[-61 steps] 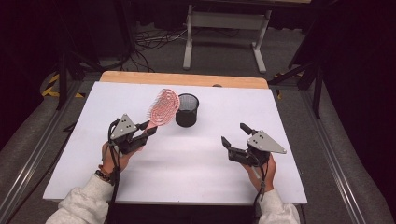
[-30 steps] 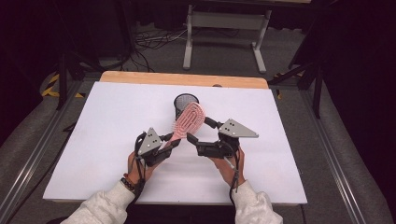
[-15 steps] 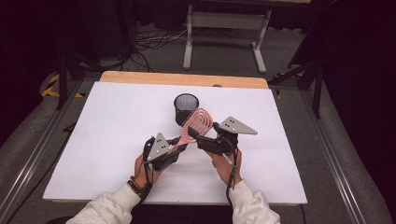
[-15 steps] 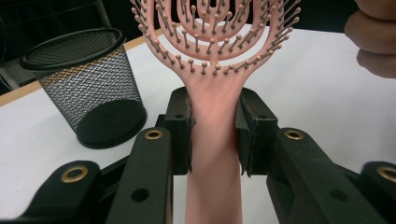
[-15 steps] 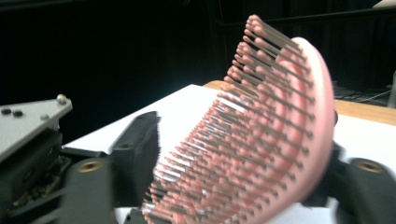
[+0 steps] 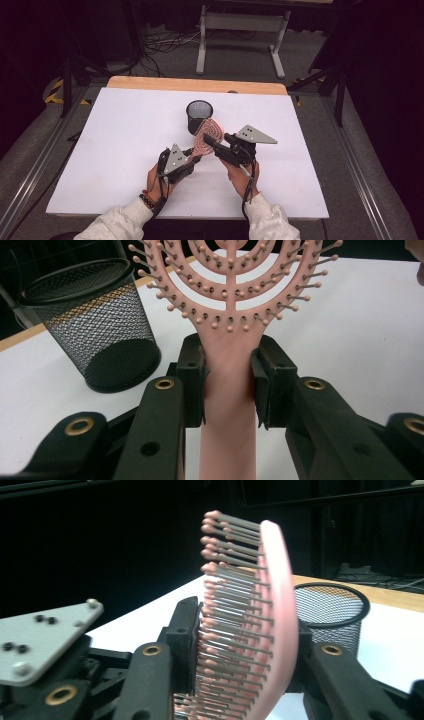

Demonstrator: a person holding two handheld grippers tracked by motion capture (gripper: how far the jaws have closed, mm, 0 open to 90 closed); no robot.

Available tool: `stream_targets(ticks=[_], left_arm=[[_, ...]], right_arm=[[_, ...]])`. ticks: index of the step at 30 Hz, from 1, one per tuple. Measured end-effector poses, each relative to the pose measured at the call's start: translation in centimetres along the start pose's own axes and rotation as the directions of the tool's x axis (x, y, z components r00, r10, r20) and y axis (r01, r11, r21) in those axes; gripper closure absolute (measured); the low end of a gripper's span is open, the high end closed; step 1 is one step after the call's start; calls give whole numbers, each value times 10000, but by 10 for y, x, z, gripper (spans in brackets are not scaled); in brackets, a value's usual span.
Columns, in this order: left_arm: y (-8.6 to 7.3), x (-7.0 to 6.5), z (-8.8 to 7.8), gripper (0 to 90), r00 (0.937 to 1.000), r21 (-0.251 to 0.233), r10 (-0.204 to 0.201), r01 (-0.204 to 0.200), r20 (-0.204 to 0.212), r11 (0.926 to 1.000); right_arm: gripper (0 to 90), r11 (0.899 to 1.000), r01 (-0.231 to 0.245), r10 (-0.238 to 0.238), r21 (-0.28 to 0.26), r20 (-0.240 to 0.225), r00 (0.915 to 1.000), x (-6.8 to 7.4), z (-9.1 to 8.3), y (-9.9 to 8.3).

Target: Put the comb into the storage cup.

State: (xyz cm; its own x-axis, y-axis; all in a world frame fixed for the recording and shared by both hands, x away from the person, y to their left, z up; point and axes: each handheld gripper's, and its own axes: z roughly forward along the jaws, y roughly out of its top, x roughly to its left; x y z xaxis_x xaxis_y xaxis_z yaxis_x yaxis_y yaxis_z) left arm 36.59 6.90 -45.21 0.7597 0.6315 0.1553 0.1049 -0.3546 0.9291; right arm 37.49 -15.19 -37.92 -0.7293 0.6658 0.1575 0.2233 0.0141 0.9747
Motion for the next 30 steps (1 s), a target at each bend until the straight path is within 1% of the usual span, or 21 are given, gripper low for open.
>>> stream_targets(ticks=[5, 7, 9, 12, 14, 16, 17, 19, 21, 23, 25, 28, 30], left_arm=[[0, -2, 0, 695, 9998, -54, 106, -107, -177, 9999], [0, -3, 0, 693, 9995, -35, 214, -215, -227, 9998], [0, -3, 0, 691, 9995, -62, 218, -219, -214, 9997], [1, -4, 0, 676, 9988, -53, 361, -364, -341, 9993], [2, -4, 1, 619, 9985, 94, 454, -452, -306, 9989], [1, -3, 1, 596, 9985, 129, 453, -449, -310, 9989], [1, -3, 1, 591, 9988, 134, 409, -405, -271, 9991], [2, -3, 1, 562, 9988, 158, 447, -444, -185, 9989], [2, -2, 1, 500, 9989, 221, 450, -448, -87, 9988], [3, -2, 2, 420, 9985, 328, 550, -549, -25, 9980], [2, -1, 3, 355, 9991, 360, 424, -425, 33, 9984], [2, 2, 2, 300, 9992, 419, 321, -331, 247, 9986], [2, 4, 1, 273, 9988, 398, 421, -432, 267, 9983]], right_arm=[[631, 9999, 145, -145, 36, -102, 9998, 3, -1, 1], [633, 9998, 179, -179, 21, -136, 9997, 5, -1, 2], [634, 9995, 324, -324, 40, -125, 9994, 7, -1, 3], [636, 9984, 557, -556, 53, -129, 9984, 10, -2, 4], [637, 9972, 744, -743, 40, -94, 9972, 12, -3, 5], [638, 9961, 886, -886, 4, -3, 9961, 13, -4, 6], [638, 9957, 923, -923, -14, 7, 9957, 13, -4, 6], [639, 9950, 1003, -1003, -30, 26, 9950, 13, -5, 6], [639, 9936, 1132, -1131, -55, 79, 9935, 13, -7, 6], [639, 9937, 1112, -1111, -115, 97, 9938, 12, -9, 7], [639, 9933, 1147, -1146, -119, 112, 9933, 11, -11, 8], [640, 9926, 1205, -1202, -142, 235, 9925, 9, -14, 8], [640, 9926, 1198, -1193, -196, 244, 9926, 7, -15, 8]])
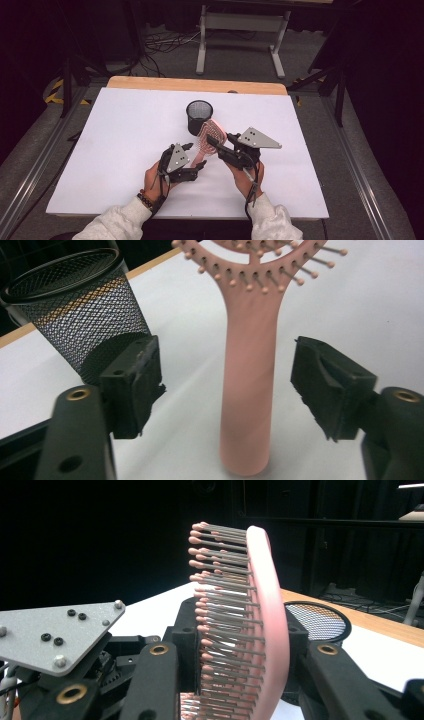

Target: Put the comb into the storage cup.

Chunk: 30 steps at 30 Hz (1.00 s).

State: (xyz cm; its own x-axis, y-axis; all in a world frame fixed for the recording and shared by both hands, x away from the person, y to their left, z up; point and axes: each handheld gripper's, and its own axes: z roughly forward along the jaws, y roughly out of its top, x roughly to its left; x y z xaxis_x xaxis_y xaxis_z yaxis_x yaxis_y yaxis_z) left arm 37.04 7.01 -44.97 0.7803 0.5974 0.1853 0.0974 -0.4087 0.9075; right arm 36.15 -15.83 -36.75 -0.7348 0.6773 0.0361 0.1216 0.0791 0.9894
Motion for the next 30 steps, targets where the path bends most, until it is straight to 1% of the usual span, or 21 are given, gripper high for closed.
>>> stream_targets(ticks=[1, 3, 4, 5, 6, 8, 9, 14, 15, 16, 17, 20, 22, 24, 26, 30], left_arm=[[0, 2, -1, 264, 10000, -38, -57, 57, 23, 10000], [-1, 6, -2, 240, 9995, -161, -214, 218, 250, 9996], [-1, 9, -4, 233, 9992, -259, -289, 297, 277, 9992], [-1, 11, -6, 220, 9992, -336, -257, 267, 305, 9991], [-2, 13, -8, 206, 9985, -411, -278, 298, 478, 9987], [-2, 16, -13, 190, 9987, -549, -241, 265, 440, 9981], [-2, 18, -15, 181, 9984, -583, -228, 257, 512, 9980], [-4, 27, -25, 154, 9992, -639, -82, 107, 390, 9979], [-5, 28, -27, 154, 9991, -619, -129, 154, 408, 9980], [-5, 30, -29, 146, 9993, -527, -35, 54, 360, 9986], [-6, 31, -32, 141, 9998, -512, 42, -32, 184, 9987], [-7, 34, -41, 135, 9997, -575, 253, -254, -39, 9980], [-8, 37, -46, 124, 9995, -712, 257, -270, -189, 9971], [-9, 41, -51, 102, 9994, -759, 297, -308, -149, 9966], [-11, 44, -56, 100, 9999, -960, 164, -159, 39, 9953], [-14, 49, -64, 75, 9998, -1108, 178, -164, 118, 9937]], right_arm=[[640, 10000, 11, -11, -20, 23, 10000, -1, -1, 0], [640, 10000, 73, -73, -30, 124, 9999, -2, -3, 1], [640, 9999, 129, -128, -65, 147, 9998, -2, -4, 2], [640, 9999, 145, -144, -74, 206, 9997, -3, -5, 2], [640, 9999, 127, -125, -68, 259, 9996, -3, -7, 3], [640, 9999, 86, -81, -123, 380, 9992, -5, -9, 4], [640, 9999, 49, -43, -149, 395, 9992, -7, -11, 4], [640, 9998, 120, -108, -180, 647, 9978, -12, -17, 5], [640, 9997, 164, -152, -161, 722, 9973, -13, -19, 5], [640, 9997, 189, -176, -166, 777, 9968, -14, -19, 5], [640, 9997, 172, -160, -151, 803, 9966, -15, -20, 5], [640, 9997, 142, -126, -176, 870, 9961, -18, -22, 5], [640, 9997, 194, -178, -162, 940, 9954, -18, -23, 5], [640, 9996, 237, -222, -138, 1008, 9947, -19, -25, 5], [640, 9997, 214, -197, -155, 1012, 9947, -20, -26, 5], [640, 9995, 278, -261, -137, 1129, 9933, -21, -28, 5]])
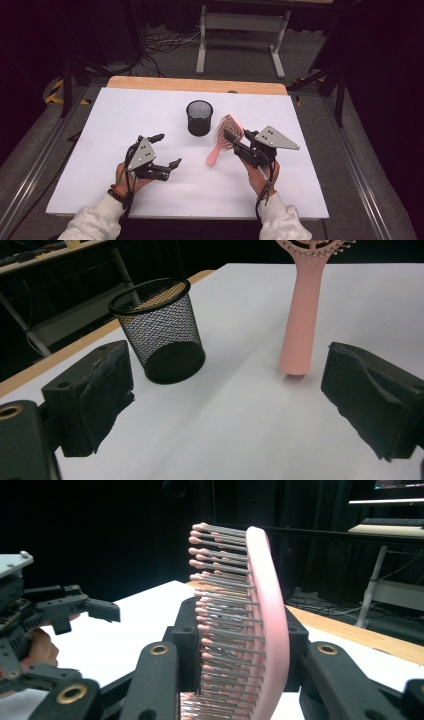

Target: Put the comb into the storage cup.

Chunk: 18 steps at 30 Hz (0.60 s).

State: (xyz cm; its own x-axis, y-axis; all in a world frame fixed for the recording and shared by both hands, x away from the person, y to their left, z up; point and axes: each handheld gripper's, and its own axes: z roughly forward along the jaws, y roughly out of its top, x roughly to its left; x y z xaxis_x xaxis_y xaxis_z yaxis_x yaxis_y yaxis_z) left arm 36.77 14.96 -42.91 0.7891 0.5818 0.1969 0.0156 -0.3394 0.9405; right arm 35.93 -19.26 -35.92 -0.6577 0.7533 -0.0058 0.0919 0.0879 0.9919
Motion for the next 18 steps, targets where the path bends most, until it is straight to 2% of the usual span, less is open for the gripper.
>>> stream_targets(ticks=[1, 4, 6, 10, 15, 16, 18], left_arm=[[-1, 1, -3, 72, 10000, -5, 47, -47, -9, 10000], [-2, 1, -12, 69, 9976, -165, 345, -355, -597, 9992], [-4, 2, -17, 69, 9969, -310, 294, -317, -727, 9990], [-8, 5, -24, 51, 9967, -67, 442, -448, -683, 9990], [-18, 8, -39, 62, 9955, -22, 746, -748, -589, 9972], [-19, 10, -41, 55, 9948, 48, 761, -759, -672, 9971], [-23, 12, -46, 39, 9963, -9, 548, -550, -657, 9985]], right_arm=[[640, 10000, 10, -10, 23, 5, 10000, 0, 0, 0], [639, 10000, -41, 41, 27, 45, 10000, -2, -1, 0], [640, 10000, -36, 36, 49, 49, 10000, -2, -1, 0], [640, 10000, -23, 22, 14, 96, 10000, -3, -2, 0], [640, 10000, 12, -12, 25, 91, 10000, -3, -1, 0], [640, 10000, -1, 0, 40, 110, 9999, -3, 0, 0], [640, 10000, -19, 19, 43, 80, 10000, -3, 1, 1]])
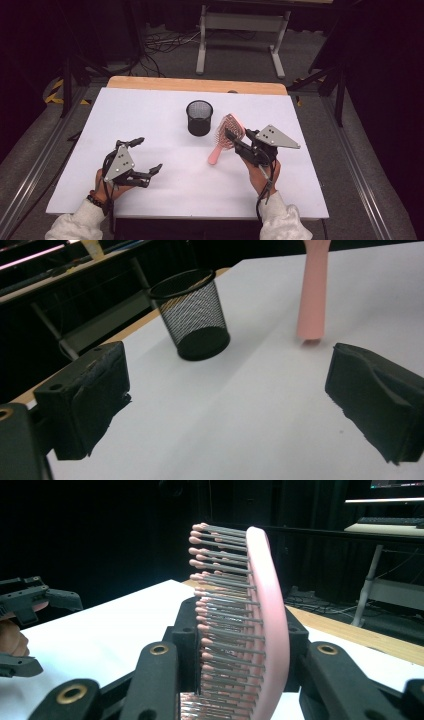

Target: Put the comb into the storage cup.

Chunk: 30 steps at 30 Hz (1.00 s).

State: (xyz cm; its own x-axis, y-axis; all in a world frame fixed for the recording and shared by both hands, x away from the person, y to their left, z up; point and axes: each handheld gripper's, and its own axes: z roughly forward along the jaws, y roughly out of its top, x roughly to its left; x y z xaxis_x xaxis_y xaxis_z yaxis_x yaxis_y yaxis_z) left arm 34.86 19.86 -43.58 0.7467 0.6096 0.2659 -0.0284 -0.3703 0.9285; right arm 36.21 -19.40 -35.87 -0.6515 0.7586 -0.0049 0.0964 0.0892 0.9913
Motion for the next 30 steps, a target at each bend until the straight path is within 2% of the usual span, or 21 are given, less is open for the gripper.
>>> stream_targets(ticks=[5, 11, 16, 21, 27, 30], left_arm=[[-10, 3, -10, 26, 9998, 72, -200, 201, -87, 9998], [-18, 7, -19, 18, 9992, 146, -388, 389, -79, 9991], [-24, 11, -22, 16, 9963, 300, -858, 859, -62, 9959], [-25, 9, -22, 15, 9978, 331, -656, 658, -67, 9973], [-24, 7, -22, 17, 9976, 255, -680, 684, -163, 9973], [-24, 6, -21, 17, 9977, 263, -671, 673, -79, 9974]], right_arm=[[640, 9996, 278, -278, 41, 123, 9995, 0, 2, 4], [640, 9992, 380, -377, -120, 192, 9991, -3, 6, 15], [640, 9981, 561, -557, -247, 185, 9983, -6, 11, 26], [640, 9964, 753, -744, -379, 232, 9970, -7, 15, 37], [640, 9935, 1028, -1012, -479, 347, 9943, -10, 19, 50], [640, 9922, 1083, -1059, -617, 401, 9936, -12, 21, 55]])
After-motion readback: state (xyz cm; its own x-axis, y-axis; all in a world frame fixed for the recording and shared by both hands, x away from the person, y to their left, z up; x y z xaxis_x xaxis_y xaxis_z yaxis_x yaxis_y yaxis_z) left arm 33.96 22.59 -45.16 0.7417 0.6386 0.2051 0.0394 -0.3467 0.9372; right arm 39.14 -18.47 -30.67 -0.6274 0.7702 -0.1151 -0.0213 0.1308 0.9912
